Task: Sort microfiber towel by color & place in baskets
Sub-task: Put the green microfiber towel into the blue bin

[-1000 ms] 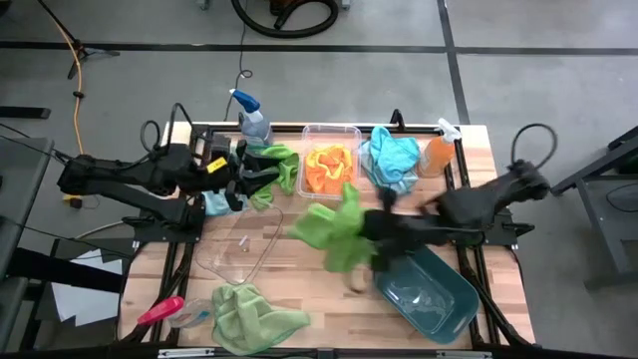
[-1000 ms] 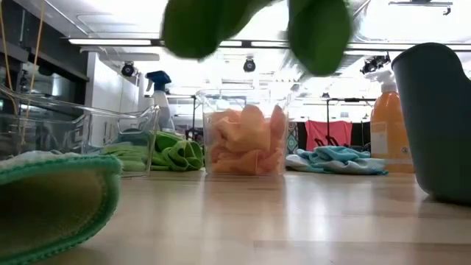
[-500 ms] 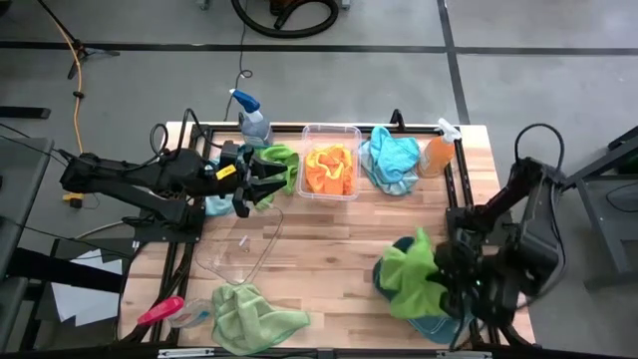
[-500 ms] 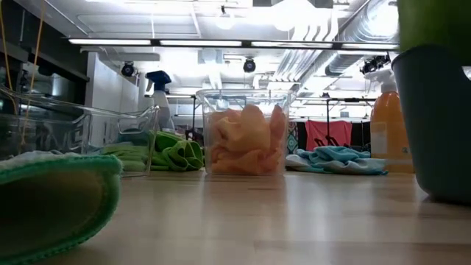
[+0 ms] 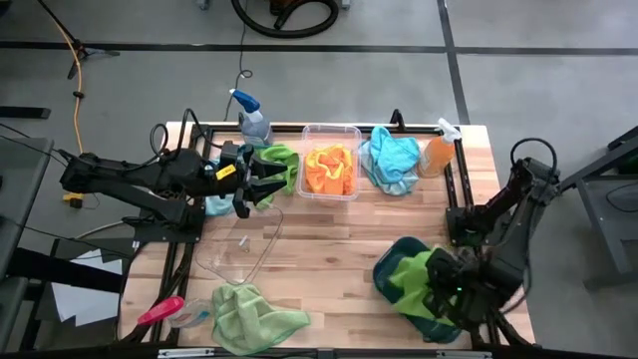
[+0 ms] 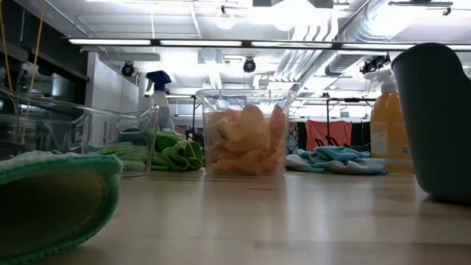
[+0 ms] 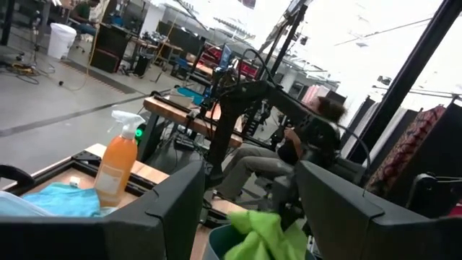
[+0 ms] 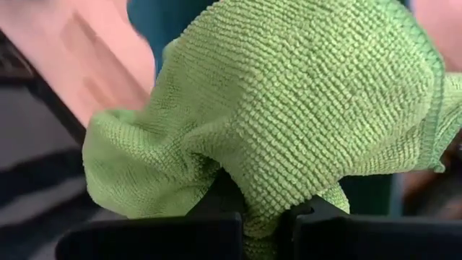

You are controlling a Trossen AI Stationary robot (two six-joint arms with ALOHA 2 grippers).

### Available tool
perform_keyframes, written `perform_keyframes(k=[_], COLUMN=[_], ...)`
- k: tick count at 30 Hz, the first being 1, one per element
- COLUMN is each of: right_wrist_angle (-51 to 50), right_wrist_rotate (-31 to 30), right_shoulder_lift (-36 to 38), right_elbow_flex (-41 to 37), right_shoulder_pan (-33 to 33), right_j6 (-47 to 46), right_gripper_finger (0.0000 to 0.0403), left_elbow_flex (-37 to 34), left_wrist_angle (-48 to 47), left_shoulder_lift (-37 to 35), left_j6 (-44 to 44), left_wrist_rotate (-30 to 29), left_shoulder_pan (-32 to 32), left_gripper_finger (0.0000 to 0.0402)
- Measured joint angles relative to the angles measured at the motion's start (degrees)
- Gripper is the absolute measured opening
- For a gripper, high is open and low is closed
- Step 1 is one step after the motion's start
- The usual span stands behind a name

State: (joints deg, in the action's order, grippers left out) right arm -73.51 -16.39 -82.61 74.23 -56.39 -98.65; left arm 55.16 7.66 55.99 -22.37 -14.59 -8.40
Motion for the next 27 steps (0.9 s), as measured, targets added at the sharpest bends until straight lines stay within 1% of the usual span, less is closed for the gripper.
perform_keyframes(k=[3,4,5,7,9,10,12,14,16,21,23,27], right_wrist_angle=[7.20,10.30,12.96,14.76,13.16,10.98,5.70,3.32,2.47,2.99,2.98,3.98], right_wrist_rotate=[-1.62,-1.32,0.14,5.08,9.70,11.03,13.02,14.17,14.48,13.01,12.09,12.10], right_shoulder_lift=[0.00,0.00,0.01,0.00,0.00,0.00,0.04,0.04,0.04,-0.45,-1.81,-6.28], right_elbow_flex=[-3.20,-4.19,-5.05,-6.25,-6.90,-6.94,-6.96,-6.99,-6.99,-6.99,-6.99,-6.99], right_shoulder_pan=[2.82,3.69,4.54,5.63,5.96,5.98,5.65,5.57,5.64,6.94,7.24,8.11], right_j6=[1.91,3.05,4.31,5.59,4.64,3.07,-1.44,-5.20,-8.09,-14.17,-13.78,-10.92], right_gripper_finger=[0.0007,0.0007,0.0007,0.0007,0.0007,0.0007,0.0007,0.0007,0.0007,0.0012,0.0012,0.0008], left_elbow_flex=[0.00,0.00,0.00,0.00,0.00,0.00,0.00,0.00,0.00,0.00,0.00,0.00], left_wrist_angle=[0.00,0.00,0.00,0.00,0.00,0.00,0.00,-0.01,0.00,0.00,0.00,0.00], left_shoulder_lift=[0.00,0.00,0.00,0.00,0.00,0.00,0.00,0.00,0.00,0.00,0.00,0.00], left_j6=[0.00,-0.02,-0.02,-0.01,0.00,-0.01,0.00,-0.01,0.00,0.00,0.01,0.02], left_wrist_rotate=[0.00,0.01,0.00,0.00,0.00,0.01,0.01,0.00,0.00,0.01,0.02,0.02], left_shoulder_pan=[0.00,0.02,0.02,0.02,0.02,0.02,0.02,0.02,0.02,0.02,0.02,0.02], left_gripper_finger=[0.0209,0.0209,0.0209,0.0209,0.0209,0.0209,0.0209,0.0209,0.0209,0.0209,0.0209,0.0209])
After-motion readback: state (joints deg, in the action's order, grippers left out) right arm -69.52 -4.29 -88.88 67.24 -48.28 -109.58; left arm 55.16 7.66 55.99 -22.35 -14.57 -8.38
